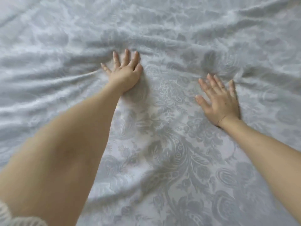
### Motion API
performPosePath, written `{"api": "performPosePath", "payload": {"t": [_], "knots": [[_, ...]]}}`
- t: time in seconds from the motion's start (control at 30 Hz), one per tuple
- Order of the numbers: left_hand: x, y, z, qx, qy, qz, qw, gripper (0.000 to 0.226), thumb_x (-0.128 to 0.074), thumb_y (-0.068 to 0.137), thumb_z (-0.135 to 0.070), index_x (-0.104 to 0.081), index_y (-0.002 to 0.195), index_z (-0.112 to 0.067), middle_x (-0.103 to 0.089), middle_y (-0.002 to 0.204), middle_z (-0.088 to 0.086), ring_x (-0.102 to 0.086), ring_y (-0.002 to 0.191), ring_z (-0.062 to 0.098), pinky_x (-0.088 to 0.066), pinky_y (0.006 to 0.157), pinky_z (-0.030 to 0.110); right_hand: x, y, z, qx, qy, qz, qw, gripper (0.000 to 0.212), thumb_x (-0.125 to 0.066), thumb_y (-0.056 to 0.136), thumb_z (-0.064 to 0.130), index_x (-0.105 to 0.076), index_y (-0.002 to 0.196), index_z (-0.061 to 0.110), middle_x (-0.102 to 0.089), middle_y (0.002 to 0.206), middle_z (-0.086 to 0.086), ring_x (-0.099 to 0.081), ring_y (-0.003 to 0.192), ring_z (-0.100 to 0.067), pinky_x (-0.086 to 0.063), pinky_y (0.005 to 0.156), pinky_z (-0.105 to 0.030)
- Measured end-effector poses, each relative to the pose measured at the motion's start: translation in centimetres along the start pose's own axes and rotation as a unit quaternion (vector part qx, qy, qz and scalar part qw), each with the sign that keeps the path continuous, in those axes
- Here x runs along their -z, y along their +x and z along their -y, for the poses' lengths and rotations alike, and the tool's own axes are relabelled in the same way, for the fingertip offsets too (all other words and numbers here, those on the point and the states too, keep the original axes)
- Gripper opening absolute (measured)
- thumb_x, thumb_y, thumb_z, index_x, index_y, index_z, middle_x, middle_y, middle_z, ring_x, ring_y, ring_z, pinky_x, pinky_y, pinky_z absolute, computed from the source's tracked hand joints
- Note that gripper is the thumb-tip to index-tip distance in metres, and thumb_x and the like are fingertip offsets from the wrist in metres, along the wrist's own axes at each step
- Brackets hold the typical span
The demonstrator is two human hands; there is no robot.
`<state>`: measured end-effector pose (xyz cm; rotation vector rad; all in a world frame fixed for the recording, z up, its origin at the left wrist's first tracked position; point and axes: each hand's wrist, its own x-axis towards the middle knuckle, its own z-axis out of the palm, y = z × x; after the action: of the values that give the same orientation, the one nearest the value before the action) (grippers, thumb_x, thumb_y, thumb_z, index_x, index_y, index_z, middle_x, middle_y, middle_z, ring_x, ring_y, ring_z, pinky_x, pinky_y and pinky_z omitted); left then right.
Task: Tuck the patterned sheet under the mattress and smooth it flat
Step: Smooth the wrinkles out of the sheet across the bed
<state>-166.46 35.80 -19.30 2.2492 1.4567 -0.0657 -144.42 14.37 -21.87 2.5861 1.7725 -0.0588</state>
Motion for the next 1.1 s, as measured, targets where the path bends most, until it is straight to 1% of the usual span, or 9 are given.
{"api": "performPosePath", "payload": {"t": [0.1,0.2,0.37,0.53,0.67,0.8,0.9,1.0,1.1], "knots": [[2.6,-4.5,0.8,0.001,-0.117,-0.104,0.988,0.048,-0.027,0.101,-0.038,-0.022,0.148,-0.033,-0.012,0.158,-0.008,-0.001,0.147,0.021,0.005,0.115,0.057,-0.1,0.0,-0.2,0.001,-0.002,0.009,1.0,0.066,-0.006,0.089,0.065,-0.01,0.148,0.035,-0.012,0.158,0.003,-0.007,0.146,-0.013,0.006,0.117,-0.047],[2.2,-16.4,5.0,0.066,-0.058,-0.207,0.974,0.049,-0.028,0.099,-0.04,-0.027,0.147,-0.031,-0.016,0.158,-0.002,-0.005,0.147,0.022,0.003,0.117,0.05,-0.2,0.1,-0.4,0.013,0.012,0.006,1.0,0.068,-0.002,0.087,0.067,-0.007,0.148,0.036,-0.01,0.159,0.003,-0.005,0.146,-0.013,0.005,0.116,-0.05],[-2.7,-31.1,10.9,0.171,0.07,-0.055,0.981,0.064,-0.009,0.086,-0.061,-0.005,0.146,-0.038,-0.004,0.159,0.012,0.004,0.145,0.035,0.004,0.114,0.056,3.4,-5.1,7.0,-0.077,0.087,-0.048,0.992,0.066,-0.017,0.091,0.059,-0.02,0.149,0.027,-0.021,0.155,-0.016,-0.018,0.144,-0.033,0.0,0.115,-0.058],[-3.6,-22.9,12.9,0.125,0.105,-0.078,0.983,0.056,-0.015,0.092,-0.06,-0.007,0.146,-0.047,0.007,0.159,0.005,0.014,0.142,0.042,0.012,0.11,0.063,1.6,-18.2,14.5,0.4,0.08,0.049,0.912,0.053,-0.029,0.092,0.06,-0.04,0.138,0.037,-0.037,0.148,0.0,-0.029,0.14,-0.019,-0.022,0.111,-0.057],[0.1,-17.2,14.0,0.074,0.026,-0.027,0.997,0.048,-0.023,0.1,-0.047,-0.015,0.147,-0.042,0.0,0.16,-0.002,0.009,0.145,0.036,0.008,0.114,0.055,1.6,-9.9,3.7,0.035,0.043,0.046,0.997,0.079,-0.007,0.084,0.076,-0.029,0.146,0.033,-0.024,0.156,0.001,-0.017,0.144,-0.017,-0.012,0.117,-0.05],[5.4,-21.8,17.3,0.092,-0.18,-0.234,0.951,0.045,-0.033,0.1,-0.021,-0.033,0.145,-0.019,-0.027,0.155,0.003,-0.014,0.146,0.022,-0.011,0.117,0.034,3.3,-10.5,9.6,-0.215,0.12,-0.008,0.969,0.077,-0.012,0.084,0.06,-0.027,0.149,0.02,-0.025,0.153,-0.018,-0.019,0.142,-0.034,-0.008,0.114,-0.058],[4.9,-27.4,22.4,0.273,-0.028,-0.254,0.928,0.051,-0.031,0.099,-0.022,-0.023,0.149,-0.02,-0.021,0.157,0.004,-0.014,0.145,0.031,-0.005,0.115,0.051,3.2,-14.6,23.9,0.065,0.172,-0.068,0.981,0.058,-0.026,0.092,0.047,-0.041,0.141,0.02,-0.039,0.146,-0.018,-0.036,0.136,-0.036,-0.009,0.114,-0.052],[2.8,-29.2,26.2,0.376,0.003,-0.202,0.904,0.053,-0.025,0.1,-0.028,-0.017,0.15,-0.016,-0.016,0.158,0.007,-0.011,0.146,0.03,-0.001,0.113,0.061,1.8,-16.6,36.0,0.423,0.122,-0.054,0.896,0.045,-0.035,0.092,0.04,-0.055,0.131,0.027,-0.052,0.138,-0.01,-0.047,0.129,-0.028,-0.014,0.11,-0.055],[1.2,-29.1,28.2,0.384,0.017,-0.203,0.901,0.055,-0.019,0.099,-0.032,-0.014,0.151,-0.016,-0.01,0.159,0.0,-0.006,0.147,0.02,0.005,0.113,0.059,1.1,-10.6,37.4,0.561,0.049,0.036,0.826,0.052,-0.021,0.095,0.053,-0.039,0.141,0.034,-0.034,0.151,0.001,-0.027,0.141,-0.016,0.0,0.114,-0.05]]}}
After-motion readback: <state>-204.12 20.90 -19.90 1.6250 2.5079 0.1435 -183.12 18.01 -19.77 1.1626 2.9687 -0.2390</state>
